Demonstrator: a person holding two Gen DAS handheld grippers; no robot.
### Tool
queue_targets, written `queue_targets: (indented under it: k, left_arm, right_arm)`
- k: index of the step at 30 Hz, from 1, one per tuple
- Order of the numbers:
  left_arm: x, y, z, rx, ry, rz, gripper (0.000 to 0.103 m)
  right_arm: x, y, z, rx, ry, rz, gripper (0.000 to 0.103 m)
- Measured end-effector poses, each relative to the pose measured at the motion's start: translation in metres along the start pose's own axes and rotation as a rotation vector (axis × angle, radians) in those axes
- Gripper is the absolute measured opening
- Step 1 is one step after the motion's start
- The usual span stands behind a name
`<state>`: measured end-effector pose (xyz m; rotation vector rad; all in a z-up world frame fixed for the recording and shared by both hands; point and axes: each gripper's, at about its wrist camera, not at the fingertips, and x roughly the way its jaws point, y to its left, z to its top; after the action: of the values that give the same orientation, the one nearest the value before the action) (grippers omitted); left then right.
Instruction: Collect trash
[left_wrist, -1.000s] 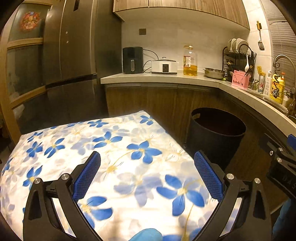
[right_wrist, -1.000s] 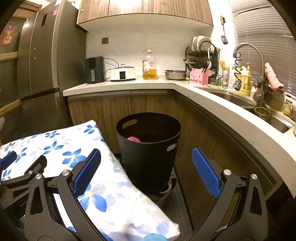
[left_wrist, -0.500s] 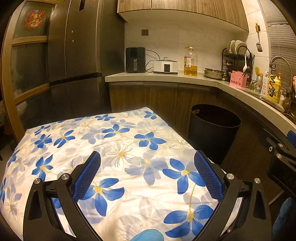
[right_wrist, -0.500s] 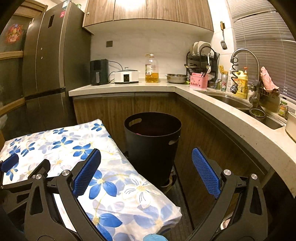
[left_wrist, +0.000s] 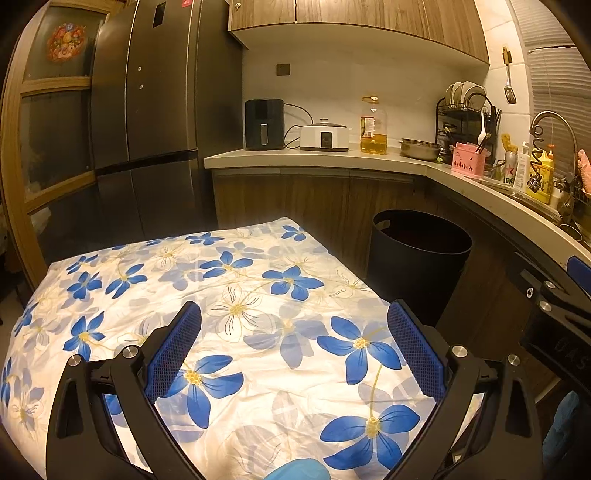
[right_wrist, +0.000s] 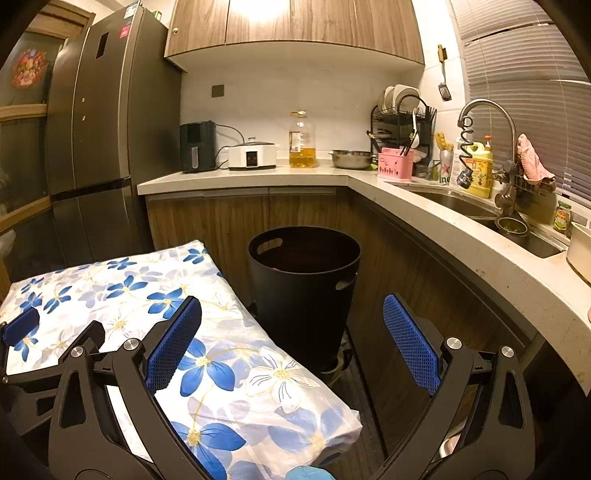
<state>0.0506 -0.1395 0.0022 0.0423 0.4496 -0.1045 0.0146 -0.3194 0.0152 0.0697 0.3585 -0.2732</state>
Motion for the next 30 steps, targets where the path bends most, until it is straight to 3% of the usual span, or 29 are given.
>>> queue_targets:
  k: [11,30]
  left_arm:
    - [-0.001,-0.006,0.001,0.021,0.006,-0.008,0.077]
    - [-0.004,-0.011,0.001,0.029,0.007,-0.012,0.075]
  right_arm:
    - [0.000,-0.002,0.000,0.006,0.001,-0.009,0.098]
    - [0.000,-0.003,0.000,0.008,0.003,-0.015,0.097]
